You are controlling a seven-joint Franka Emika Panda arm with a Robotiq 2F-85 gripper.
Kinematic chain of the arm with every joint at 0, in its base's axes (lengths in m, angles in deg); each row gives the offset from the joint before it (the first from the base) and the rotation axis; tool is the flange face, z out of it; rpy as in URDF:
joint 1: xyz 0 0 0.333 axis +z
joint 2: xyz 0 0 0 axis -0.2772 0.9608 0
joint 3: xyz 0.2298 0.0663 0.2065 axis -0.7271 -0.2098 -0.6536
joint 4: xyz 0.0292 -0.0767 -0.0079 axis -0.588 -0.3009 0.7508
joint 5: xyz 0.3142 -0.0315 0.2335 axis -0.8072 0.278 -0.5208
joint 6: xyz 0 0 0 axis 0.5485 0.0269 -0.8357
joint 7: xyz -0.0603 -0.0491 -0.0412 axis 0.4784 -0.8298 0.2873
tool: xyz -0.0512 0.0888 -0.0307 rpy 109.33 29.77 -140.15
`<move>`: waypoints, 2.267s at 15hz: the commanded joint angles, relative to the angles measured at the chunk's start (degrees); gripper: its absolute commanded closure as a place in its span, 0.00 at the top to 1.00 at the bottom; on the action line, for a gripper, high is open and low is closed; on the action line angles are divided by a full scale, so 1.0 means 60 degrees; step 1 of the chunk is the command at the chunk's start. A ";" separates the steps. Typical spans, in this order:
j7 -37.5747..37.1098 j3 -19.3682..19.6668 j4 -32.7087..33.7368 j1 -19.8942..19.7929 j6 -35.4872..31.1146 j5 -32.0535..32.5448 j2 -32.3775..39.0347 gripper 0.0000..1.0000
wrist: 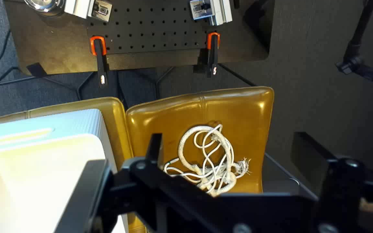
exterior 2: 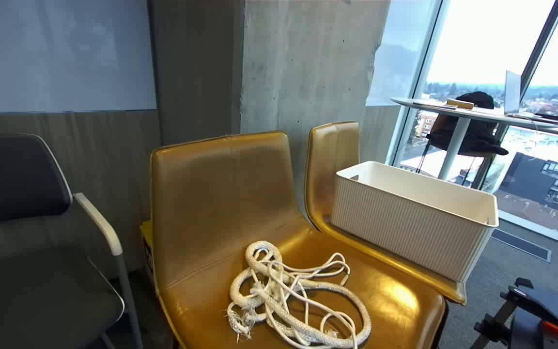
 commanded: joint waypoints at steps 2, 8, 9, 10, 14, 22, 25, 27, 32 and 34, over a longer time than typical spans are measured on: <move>0.0144 -0.0180 0.0060 -0.0257 0.0038 -0.0128 0.0052 1.00; 0.0144 -0.0180 0.0064 -0.0257 0.0037 -0.0128 0.0049 1.00; 0.0144 -0.0180 0.0064 -0.0257 0.0037 -0.0128 0.0049 1.00; 0.0144 -0.0180 0.0064 -0.0257 0.0037 -0.0128 0.0049 1.00; -0.0043 -0.0997 0.0343 0.0381 -0.0931 -0.0708 0.0842 1.00; 0.0287 -0.3413 0.2504 0.1546 -0.3903 0.0701 0.4824 1.00; 0.0542 -0.3857 0.3744 0.1607 -0.4397 0.1878 0.6705 1.00; 0.0844 -0.3968 0.4464 0.1593 -0.4811 0.2631 0.7955 1.00; 0.1290 -0.3904 0.5496 0.1723 -0.5889 0.4415 1.0456 1.00; 0.1372 -0.3847 0.5583 0.1766 -0.6345 0.4887 1.1151 1.00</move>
